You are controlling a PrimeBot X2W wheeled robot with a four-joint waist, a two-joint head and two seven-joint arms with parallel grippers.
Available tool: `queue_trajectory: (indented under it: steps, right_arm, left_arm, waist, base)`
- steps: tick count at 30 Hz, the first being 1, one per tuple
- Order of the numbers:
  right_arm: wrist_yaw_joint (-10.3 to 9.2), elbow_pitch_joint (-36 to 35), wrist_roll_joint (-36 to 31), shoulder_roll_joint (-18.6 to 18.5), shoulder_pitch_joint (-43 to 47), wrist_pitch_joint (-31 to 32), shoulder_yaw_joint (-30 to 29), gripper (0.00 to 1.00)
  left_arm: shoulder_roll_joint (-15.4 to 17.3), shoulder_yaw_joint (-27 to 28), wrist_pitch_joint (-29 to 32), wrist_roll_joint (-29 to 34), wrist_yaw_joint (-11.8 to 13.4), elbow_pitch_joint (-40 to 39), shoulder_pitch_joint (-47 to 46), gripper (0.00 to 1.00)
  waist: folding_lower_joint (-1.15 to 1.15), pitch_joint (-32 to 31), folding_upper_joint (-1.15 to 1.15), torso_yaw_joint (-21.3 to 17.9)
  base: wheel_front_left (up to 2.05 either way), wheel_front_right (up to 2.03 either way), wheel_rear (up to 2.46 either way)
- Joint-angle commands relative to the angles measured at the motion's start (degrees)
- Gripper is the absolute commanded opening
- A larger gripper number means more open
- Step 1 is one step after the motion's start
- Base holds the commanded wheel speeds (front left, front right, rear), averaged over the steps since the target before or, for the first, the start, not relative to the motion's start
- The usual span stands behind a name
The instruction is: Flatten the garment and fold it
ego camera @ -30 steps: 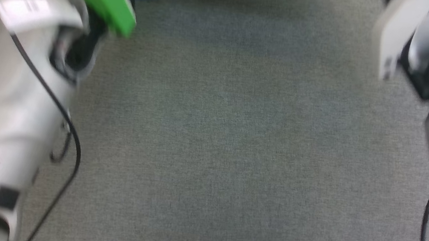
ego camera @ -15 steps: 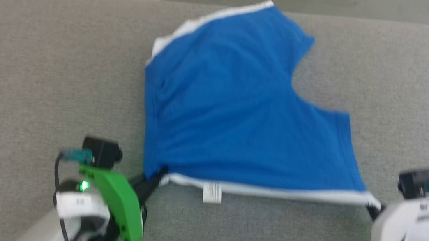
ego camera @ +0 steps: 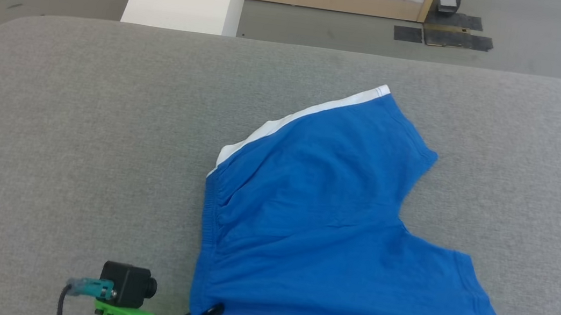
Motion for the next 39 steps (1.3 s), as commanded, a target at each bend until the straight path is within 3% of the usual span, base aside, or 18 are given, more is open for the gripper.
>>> queue_trajectory:
  steps: [1,7,18,26,32,39]
  right_arm:
    - [-0.11,-0.7,-0.4,-1.2,-1.8,0.3,0.1,0.00]
    - [-0.11,2.4,0.5,-7.9,-13.1,0.4,4.5,0.00]
    - [-0.11,19.5,2.3,-19.0,-40.5,-2.0,17.0,0.00]
    - [-0.11,33.9,1.2,-21.7,-57.9,-6.4,27.3,0.00]
    - [-0.11,45.1,-0.4,-21.1,-68.5,-11.1,32.9,0.00]
    - [-0.11,56.3,-0.1,-20.8,-75.9,-11.9,38.0,0.00]
  left_arm:
    - [-0.1,0.3,-0.4,0.6,0.4,0.1,-0.8,0.00]
    - [-5.2,0.0,-1.1,2.1,-0.2,3.2,-8.6,0.00]
    - [-14.9,1.3,-3.7,1.8,-2.8,16.7,-23.8,0.00]
    - [-19.5,2.0,-5.9,2.2,-3.4,25.0,-31.0,0.00]
    - [-22.2,2.5,-8.3,3.0,-2.8,29.1,-34.3,0.00]
    - [-24.4,2.1,-10.1,3.6,-3.0,32.3,-36.5,0.00]
  waist:
    - [0.01,0.0,0.00,0.8]
    - [0.01,1.3,0.00,3.0]
    - [0.01,6.9,0.00,8.8]
    - [0.01,11.8,0.00,11.5]
    - [0.01,15.5,0.00,13.3]
    - [0.01,18.6,0.00,15.6]
  base:
    - [0.00,0.00,0.00]
    - [0.00,0.00,0.00]
    - [0.00,0.00,0.00]
    - [0.00,0.00,0.00]
    - [0.00,0.00,0.00]
    - [0.00,0.00,0.00]
